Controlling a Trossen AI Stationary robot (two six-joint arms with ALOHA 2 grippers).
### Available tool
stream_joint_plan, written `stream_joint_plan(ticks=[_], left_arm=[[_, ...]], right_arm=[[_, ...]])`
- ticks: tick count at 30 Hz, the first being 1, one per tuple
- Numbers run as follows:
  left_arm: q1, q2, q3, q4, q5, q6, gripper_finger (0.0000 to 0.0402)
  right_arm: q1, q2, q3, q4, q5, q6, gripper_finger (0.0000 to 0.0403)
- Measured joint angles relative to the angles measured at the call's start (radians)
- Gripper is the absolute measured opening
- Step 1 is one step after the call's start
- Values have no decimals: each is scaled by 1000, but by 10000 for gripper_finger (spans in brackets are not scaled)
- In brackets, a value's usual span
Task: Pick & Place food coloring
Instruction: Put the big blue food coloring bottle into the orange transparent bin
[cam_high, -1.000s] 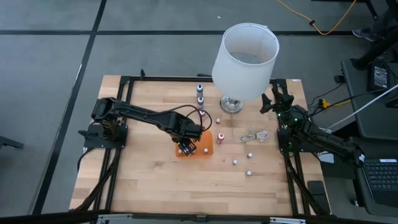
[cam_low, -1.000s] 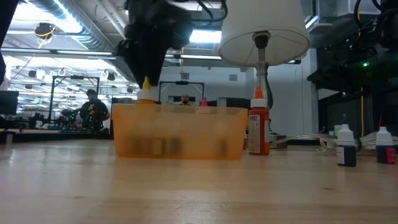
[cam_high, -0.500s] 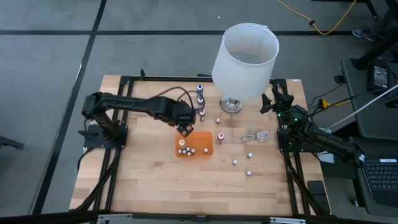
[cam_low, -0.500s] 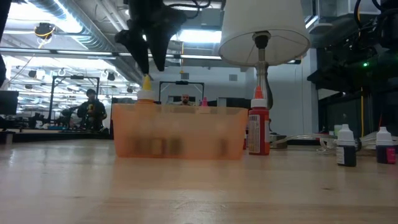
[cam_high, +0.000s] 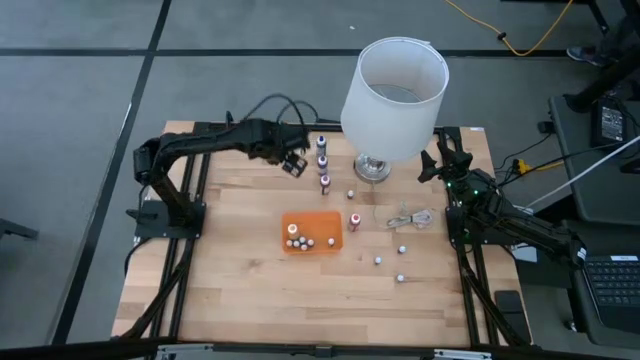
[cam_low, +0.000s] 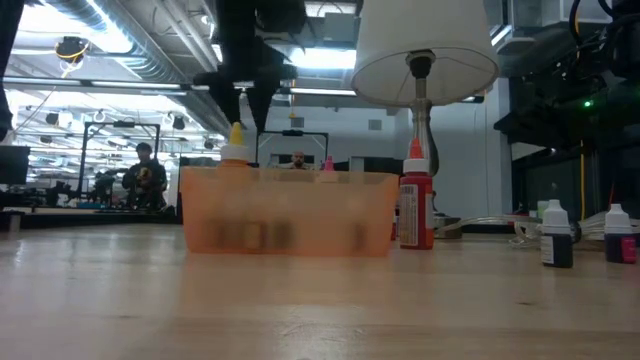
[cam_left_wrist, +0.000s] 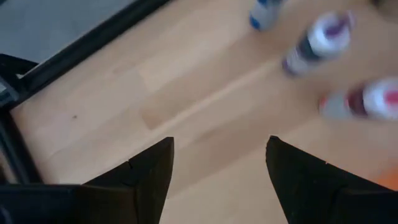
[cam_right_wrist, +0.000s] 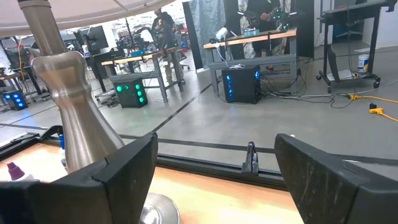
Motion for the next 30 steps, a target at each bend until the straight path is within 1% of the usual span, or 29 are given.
stream_joint_plan(ticks=[8,13,15,20,23,27,30], left_arm=[[174,22,0,224,100,-19,247],[220,63,1,353,152,-20,245],[227,94,27,378,157,-18,246],[233,188,133,383,175,77,246],[233,250,193,378,218,136,242],[233,319,273,356,292,260,243],[233,358,317,303,321,340,245]], right_arm=[[0,0,0,0,0,0,323],[0,0,0,0,0,0,323],[0,0,0,0,0,0,323],[0,0,0,0,0,0,323],[0,0,0,0,0,0,323],[0,0,0,0,0,0,323],[0,0,0,0,0,0,323]])
